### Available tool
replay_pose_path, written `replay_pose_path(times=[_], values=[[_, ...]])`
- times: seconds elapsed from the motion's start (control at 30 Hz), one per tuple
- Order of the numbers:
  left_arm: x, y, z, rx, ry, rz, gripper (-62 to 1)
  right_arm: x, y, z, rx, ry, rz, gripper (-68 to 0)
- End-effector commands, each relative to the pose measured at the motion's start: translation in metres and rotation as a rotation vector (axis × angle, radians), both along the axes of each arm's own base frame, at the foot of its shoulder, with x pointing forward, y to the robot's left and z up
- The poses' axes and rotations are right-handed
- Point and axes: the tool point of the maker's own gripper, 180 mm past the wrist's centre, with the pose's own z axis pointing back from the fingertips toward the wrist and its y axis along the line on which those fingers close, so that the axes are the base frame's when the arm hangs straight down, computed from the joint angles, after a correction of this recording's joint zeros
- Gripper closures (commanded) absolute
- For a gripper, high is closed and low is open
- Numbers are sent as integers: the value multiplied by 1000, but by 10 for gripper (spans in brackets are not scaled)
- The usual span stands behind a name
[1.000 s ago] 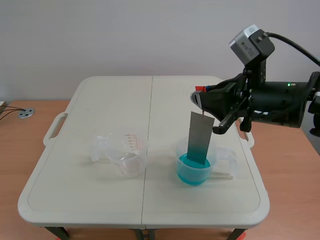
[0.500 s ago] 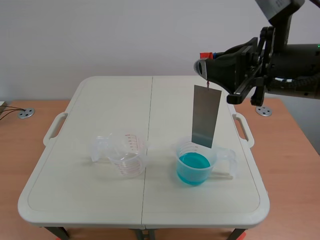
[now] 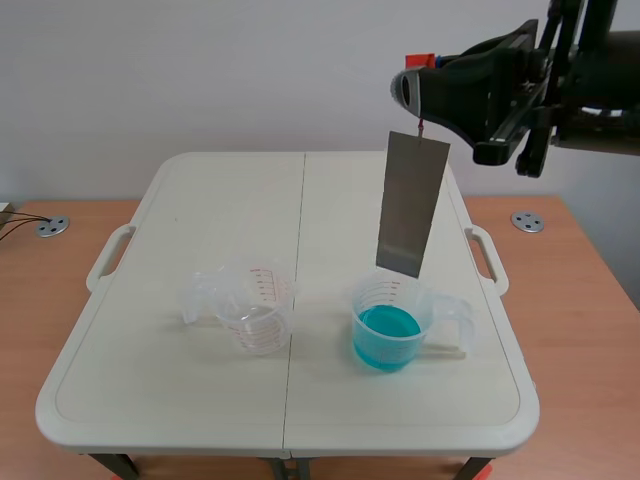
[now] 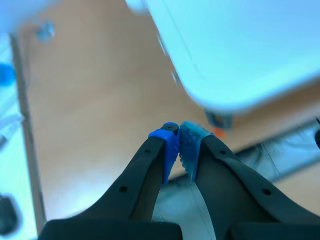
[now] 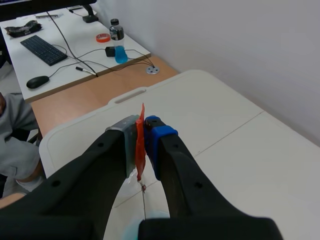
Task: Hold the metal plate by the orange handle, dip it into the blue solution, take it out and point at it, then put the plate back in the beaker on the left.
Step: 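Raise the plate and point at it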
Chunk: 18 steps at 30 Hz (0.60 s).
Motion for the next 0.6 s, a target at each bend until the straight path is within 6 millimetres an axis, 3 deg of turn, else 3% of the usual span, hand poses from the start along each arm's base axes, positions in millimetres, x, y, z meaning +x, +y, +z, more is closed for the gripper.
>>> replay_pose_path(times=[0.0,0.33,0.57], values=[[22,-9,18,-17,-84,-30,-47,-5,4,20,33,-53,30,-13],[86,-71,71,-172,-237,-276,-47,-14,10,38,35,-113,51,-13],[108,-125,64,-209,-165,-429,-47,-15,11,39,45,-103,58,-13]])
